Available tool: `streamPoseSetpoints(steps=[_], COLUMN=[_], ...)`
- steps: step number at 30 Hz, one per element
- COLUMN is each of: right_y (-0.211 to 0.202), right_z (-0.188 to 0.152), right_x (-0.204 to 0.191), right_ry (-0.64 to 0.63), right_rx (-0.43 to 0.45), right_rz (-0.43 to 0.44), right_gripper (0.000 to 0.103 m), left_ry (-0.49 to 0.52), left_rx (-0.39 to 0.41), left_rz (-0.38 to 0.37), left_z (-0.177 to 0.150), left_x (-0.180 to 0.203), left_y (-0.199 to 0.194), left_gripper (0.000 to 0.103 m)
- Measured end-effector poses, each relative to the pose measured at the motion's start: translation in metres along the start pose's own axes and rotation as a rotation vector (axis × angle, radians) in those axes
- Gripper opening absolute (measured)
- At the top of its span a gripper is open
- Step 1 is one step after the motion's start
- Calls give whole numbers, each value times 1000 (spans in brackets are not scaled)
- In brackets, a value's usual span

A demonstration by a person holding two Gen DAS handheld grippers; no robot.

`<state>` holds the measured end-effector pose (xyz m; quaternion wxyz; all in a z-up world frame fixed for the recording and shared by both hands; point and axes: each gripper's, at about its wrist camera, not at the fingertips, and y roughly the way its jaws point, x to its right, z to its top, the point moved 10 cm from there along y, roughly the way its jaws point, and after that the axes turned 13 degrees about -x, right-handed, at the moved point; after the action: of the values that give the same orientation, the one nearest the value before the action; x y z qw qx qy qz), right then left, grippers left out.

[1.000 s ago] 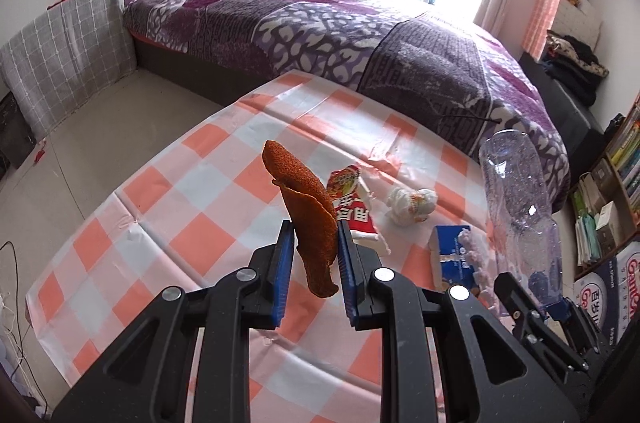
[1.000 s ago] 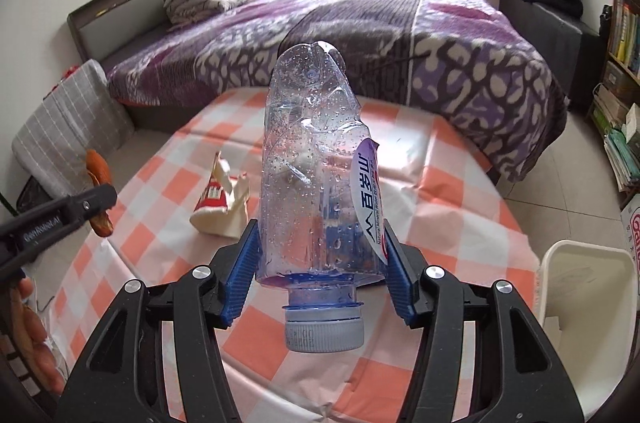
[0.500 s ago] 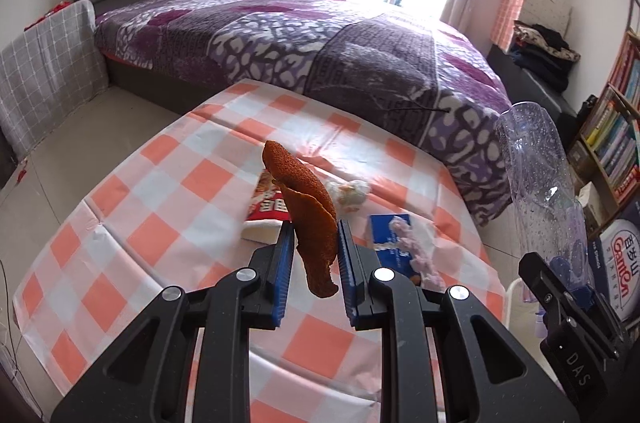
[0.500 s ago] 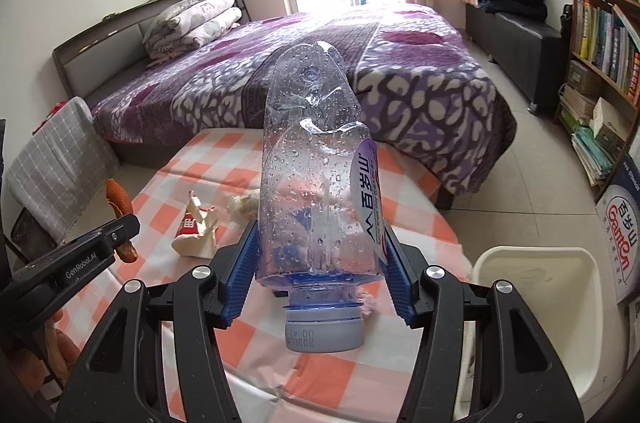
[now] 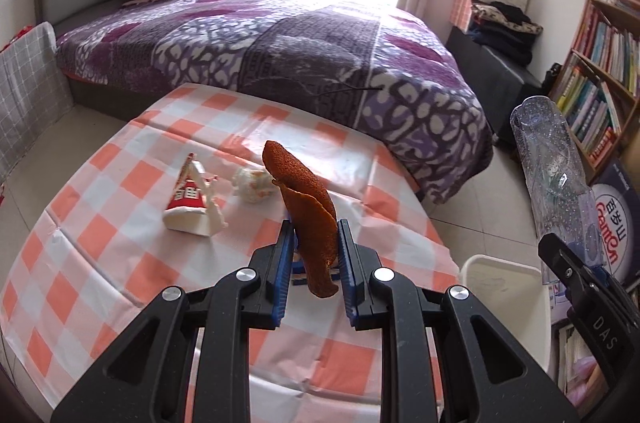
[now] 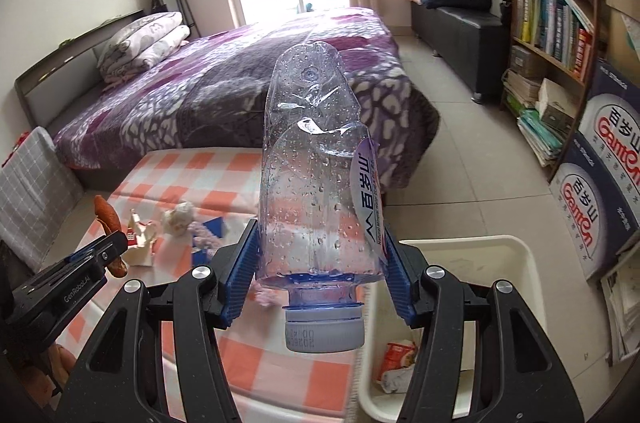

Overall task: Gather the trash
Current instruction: 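Carry the bottle over the bin and open the right tool while the left tool carries the snack, then lower the brown snack piece into the bin and open the left tool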

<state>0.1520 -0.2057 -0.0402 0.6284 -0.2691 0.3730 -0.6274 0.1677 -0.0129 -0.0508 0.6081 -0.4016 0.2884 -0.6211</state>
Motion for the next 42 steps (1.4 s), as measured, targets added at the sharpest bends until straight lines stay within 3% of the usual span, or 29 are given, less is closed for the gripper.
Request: streamPoseSetpoints(steps=[20, 23, 34, 42], right_y=[-10, -18, -36, -45], right_z=[-16, -15, -18, -24], right_x=[125, 140, 188, 224], right_ry=[261, 287, 374, 455], right_rx=[-75, -48, -13, -9], right_rz=[-76, -83, -111, -137], right_gripper=[56, 64, 67, 77], left_ry=[219, 249, 334, 402], left_rx=[-36, -38, -74, -123], left_rz=[-67, -84, -145, -191], left_z=[-39, -46, -69, -92], left_x=[118, 135, 192, 229], left_y=[19, 18, 26, 36], left_gripper=[22, 22, 22, 23])
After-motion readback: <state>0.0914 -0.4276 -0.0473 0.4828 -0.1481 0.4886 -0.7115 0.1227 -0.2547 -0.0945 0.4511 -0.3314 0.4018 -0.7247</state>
